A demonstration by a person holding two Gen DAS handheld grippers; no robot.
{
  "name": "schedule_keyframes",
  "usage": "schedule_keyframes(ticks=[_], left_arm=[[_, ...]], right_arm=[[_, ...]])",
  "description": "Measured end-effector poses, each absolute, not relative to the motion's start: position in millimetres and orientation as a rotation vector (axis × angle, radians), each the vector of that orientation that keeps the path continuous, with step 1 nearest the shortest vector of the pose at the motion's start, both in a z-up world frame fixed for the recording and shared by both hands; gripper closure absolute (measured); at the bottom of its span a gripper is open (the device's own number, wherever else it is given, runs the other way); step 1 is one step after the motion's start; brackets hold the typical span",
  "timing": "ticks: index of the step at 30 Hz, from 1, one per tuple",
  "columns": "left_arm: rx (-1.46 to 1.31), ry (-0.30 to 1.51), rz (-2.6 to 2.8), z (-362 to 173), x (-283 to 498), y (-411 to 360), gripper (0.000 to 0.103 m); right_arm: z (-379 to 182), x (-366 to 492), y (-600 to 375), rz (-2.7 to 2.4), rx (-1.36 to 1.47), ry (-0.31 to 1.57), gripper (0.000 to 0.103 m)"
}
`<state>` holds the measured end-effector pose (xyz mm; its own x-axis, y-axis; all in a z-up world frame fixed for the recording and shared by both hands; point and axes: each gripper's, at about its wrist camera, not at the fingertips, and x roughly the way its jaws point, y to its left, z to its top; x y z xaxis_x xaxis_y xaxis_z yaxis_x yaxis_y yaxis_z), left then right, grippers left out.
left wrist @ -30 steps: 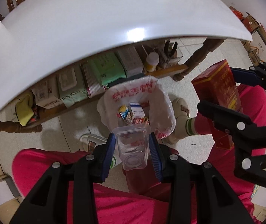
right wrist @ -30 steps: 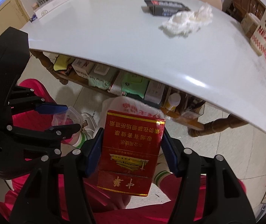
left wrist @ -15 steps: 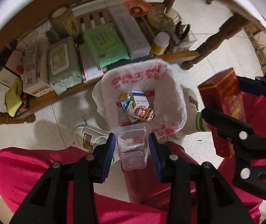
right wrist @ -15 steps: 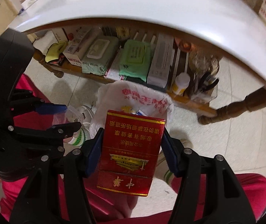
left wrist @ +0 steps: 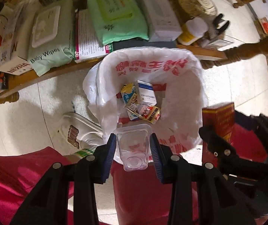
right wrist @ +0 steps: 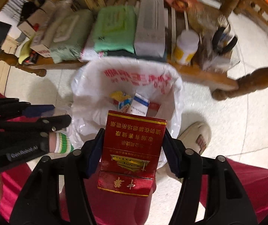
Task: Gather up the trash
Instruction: 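Carry the clear cup with the left tool while the right tool carries the red pack over the bag, then open the left tool over the bag while the right tool drops the red pack in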
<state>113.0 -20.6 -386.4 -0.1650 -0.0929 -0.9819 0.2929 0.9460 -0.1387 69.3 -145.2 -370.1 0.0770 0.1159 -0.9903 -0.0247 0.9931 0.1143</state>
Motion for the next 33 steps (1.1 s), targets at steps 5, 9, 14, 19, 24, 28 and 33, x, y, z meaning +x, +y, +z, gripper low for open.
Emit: schedule_keyframes(ticks=[5, 9, 14, 19, 24, 28, 33], left_arm=[[0.168, 1.748, -0.333, -409, 114, -24, 0.066], [0.191, 1.774, -0.317, -423, 115, -25, 0.066], [0.188, 1.802, -0.311, -436, 120, -25, 0.066], [0.199, 1.823, -0.289, -448, 121, -25, 0.065], [0.185, 1.848, -0.263, -454, 124, -21, 0.054], [0.175, 1.843, -0.245, -455, 127, -17, 0.047], [0.201, 1.829, -0.23, -455, 128, -17, 0.042]], right_arm=[[-392, 74, -144, 0.113, 0.066, 1.531, 0.044], [-410, 79, -142, 0.111, 0.071, 1.563, 0.044], [-424, 83, -146, 0.102, 0.099, 1.592, 0.044], [-432, 88, -146, 0.099, 0.123, 1.604, 0.044], [-441, 89, -153, 0.084, 0.174, 1.631, 0.043], [-441, 90, -156, 0.078, 0.2, 1.631, 0.043], [-439, 90, -157, 0.064, 0.186, 1.626, 0.038]])
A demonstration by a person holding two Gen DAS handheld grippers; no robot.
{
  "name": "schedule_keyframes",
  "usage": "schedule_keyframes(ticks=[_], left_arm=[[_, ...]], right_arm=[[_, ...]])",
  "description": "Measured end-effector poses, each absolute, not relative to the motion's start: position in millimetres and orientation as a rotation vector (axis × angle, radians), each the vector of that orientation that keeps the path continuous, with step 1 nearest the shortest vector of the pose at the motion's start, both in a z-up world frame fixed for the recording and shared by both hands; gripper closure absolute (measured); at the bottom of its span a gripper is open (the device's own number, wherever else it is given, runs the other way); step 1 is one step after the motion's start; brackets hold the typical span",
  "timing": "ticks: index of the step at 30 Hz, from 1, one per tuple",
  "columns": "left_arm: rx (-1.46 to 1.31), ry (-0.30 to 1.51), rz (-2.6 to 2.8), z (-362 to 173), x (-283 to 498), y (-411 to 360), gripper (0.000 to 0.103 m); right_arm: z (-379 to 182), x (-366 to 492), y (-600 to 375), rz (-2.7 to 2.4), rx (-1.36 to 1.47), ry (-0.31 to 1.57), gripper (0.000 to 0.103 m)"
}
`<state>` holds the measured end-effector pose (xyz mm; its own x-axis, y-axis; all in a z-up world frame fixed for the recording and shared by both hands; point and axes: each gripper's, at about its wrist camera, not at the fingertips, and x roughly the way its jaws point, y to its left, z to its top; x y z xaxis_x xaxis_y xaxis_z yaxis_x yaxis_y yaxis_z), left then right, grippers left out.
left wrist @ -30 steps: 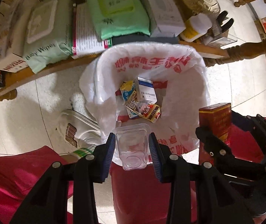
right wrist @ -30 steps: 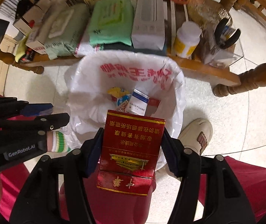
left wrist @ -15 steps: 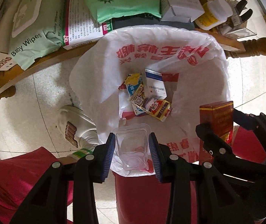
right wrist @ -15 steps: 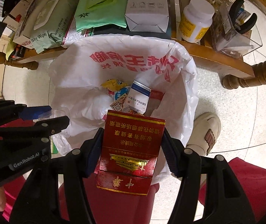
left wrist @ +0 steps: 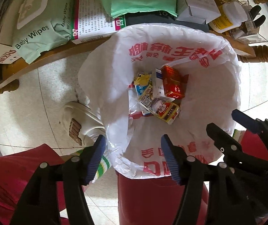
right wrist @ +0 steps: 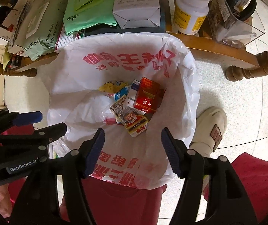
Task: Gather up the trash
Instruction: 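Open the left tool over the bag while the right tool drops the red pack in, then move both tools back over the table toward the black box and tissue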
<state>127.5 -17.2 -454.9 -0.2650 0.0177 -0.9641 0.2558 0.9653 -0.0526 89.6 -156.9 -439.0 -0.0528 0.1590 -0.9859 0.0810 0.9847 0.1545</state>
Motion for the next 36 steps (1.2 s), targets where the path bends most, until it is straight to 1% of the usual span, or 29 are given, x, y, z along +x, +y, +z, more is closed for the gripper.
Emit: schedule_keyframes(ticks=[4, 6, 8, 9, 12, 15, 16, 18, 20, 22, 24, 27, 29, 31, 33, 36], left_arm=[[0.226, 1.809, -0.221, -449, 125, -16, 0.037], [0.245, 1.794, -0.209, -444, 124, -16, 0.031], [0.272, 1.755, -0.199, -433, 121, -14, 0.026], [0.288, 1.735, -0.198, -425, 118, -14, 0.025], [0.347, 1.667, -0.227, -392, 107, -13, 0.02], [0.374, 1.627, -0.289, -351, 89, -9, 0.018], [0.392, 1.616, -0.319, -332, 82, -7, 0.018], [0.427, 1.59, -0.365, -302, 74, -5, 0.017], [0.467, 1.54, -0.401, -264, 68, -3, 0.015], [0.475, 1.485, -0.431, -223, 69, -2, 0.014], [0.447, 1.451, -0.453, -187, 76, 1, 0.014], [0.385, 1.377, -0.472, -127, 93, 4, 0.013], [0.38, 1.304, -0.46, -89, 107, 4, 0.01], [0.405, 1.229, -0.433, -55, 117, 2, 0.01], [0.43, 1.182, -0.448, -31, 122, -2, 0.01], [0.472, 1.124, -0.452, 0, 129, -11, 0.009]], right_arm=[[-435, 87, -156, 0.063, 0.182, 1.623, 0.037], [-432, 85, -156, 0.064, 0.177, 1.62, 0.036], [-423, 82, -157, 0.069, 0.177, 1.61, 0.033], [-417, 79, -157, 0.077, 0.179, 1.601, 0.031], [-386, 71, -155, 0.114, 0.164, 1.566, 0.029], [-339, 58, -156, 0.153, 0.143, 1.509, 0.018], [-315, 52, -158, 0.166, 0.132, 1.48, 0.017], [-285, 45, -161, 0.169, 0.106, 1.45, 0.016], [-242, 41, -169, 0.175, 0.093, 1.414, 0.015], [-204, 42, -178, 0.182, 0.113, 1.372, 0.013], [-174, 46, -187, 0.181, 0.122, 1.331, 0.013], [-115, 54, -197, 0.171, 0.115, 1.234, 0.013], [-83, 58, -201, 0.178, 0.12, 1.171, 0.013], [-49, 63, -206, 0.182, 0.116, 1.101, 0.011], [-23, 66, -210, 0.182, 0.11, 1.044, 0.008], [15, 74, -218, 0.186, 0.129, 0.967, 0.007]])
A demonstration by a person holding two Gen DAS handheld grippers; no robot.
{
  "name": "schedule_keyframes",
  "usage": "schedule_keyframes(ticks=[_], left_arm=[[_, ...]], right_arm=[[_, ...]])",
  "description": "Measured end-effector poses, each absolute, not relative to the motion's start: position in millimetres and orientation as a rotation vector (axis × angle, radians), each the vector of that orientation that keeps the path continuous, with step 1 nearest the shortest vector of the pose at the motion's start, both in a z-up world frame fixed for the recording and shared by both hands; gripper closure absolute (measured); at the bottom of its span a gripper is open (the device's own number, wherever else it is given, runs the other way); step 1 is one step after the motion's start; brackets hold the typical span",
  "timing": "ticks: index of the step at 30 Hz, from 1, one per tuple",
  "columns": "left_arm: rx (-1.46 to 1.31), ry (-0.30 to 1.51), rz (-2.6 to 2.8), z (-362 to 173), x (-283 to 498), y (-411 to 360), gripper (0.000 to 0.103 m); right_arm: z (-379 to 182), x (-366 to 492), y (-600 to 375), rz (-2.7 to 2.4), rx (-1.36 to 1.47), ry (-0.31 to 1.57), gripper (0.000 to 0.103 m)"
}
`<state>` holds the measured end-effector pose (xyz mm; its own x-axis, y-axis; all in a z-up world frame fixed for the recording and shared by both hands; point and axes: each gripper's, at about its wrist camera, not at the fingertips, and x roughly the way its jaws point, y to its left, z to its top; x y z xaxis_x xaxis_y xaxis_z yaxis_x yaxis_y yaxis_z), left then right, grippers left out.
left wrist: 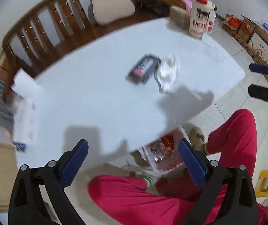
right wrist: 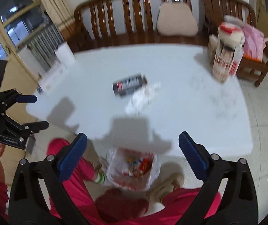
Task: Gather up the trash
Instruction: 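Move both tools back over the table toward the black box and tissue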
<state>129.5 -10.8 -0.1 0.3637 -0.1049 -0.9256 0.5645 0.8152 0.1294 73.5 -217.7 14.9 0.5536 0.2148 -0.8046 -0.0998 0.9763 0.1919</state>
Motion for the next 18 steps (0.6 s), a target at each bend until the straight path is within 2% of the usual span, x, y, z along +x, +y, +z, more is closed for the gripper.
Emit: schedule_keyframes(ticks=[8, 18], left_arm=[[0.528, 1.079, -0.519, 34, 140, -24, 0.009], [0.583, 1.115, -0.545, 21, 171, -42, 0.009]], right_arm=[[45, 98, -225, 0.192, 0.127, 0.936, 0.007], [45, 127, -223, 0.198, 0.099, 0.952, 0.007]])
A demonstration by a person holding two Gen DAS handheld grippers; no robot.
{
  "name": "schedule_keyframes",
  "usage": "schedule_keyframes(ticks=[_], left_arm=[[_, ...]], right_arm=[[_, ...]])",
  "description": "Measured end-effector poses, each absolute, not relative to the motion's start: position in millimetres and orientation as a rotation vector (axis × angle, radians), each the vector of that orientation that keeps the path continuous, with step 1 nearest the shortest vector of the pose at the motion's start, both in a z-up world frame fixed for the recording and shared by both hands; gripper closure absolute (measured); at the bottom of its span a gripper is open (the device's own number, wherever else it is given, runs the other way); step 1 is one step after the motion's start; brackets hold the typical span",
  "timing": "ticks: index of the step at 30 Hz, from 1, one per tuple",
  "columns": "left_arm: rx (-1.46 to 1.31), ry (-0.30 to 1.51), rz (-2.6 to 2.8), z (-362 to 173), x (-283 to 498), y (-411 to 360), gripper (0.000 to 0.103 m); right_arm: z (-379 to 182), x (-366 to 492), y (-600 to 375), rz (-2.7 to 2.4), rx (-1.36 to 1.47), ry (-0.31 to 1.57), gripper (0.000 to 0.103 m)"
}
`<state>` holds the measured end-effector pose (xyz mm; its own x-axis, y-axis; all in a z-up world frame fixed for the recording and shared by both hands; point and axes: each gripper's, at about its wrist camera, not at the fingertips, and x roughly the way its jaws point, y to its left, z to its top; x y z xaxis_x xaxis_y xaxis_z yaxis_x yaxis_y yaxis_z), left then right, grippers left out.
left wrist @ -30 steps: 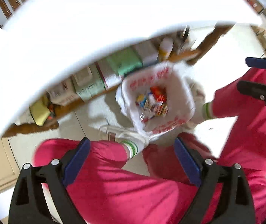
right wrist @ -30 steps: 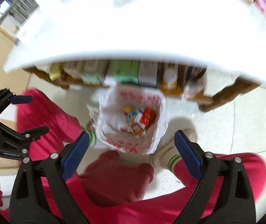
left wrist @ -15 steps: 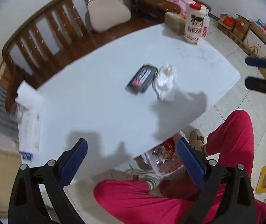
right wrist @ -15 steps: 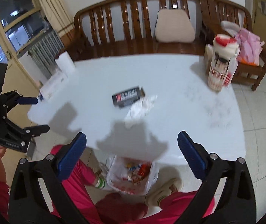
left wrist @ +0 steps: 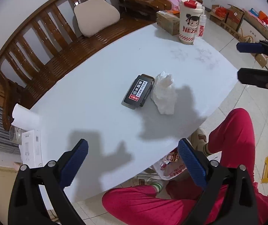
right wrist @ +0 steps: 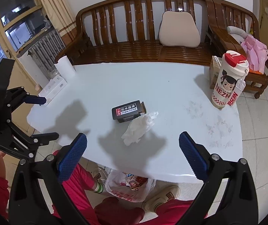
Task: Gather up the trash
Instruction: 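Move both tools back over the table toward the black box and tissue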
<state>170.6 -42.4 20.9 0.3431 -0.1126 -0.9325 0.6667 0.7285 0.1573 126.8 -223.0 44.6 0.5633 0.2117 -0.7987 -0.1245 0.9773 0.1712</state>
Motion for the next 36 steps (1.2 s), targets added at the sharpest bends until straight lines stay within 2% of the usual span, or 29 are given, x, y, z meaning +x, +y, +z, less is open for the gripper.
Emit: schedule_keyframes(ticks=[21, 36], left_arm=[[0.601, 1.264, -0.563, -49, 253, -69, 0.009], [0.647, 1.331, -0.608, -103, 298, -93, 0.009]], right_arm=[[1, 182, -230, 0.194, 0.088, 1.058, 0.007], [-64, 222, -216, 0.225, 0.015, 1.175, 0.007]])
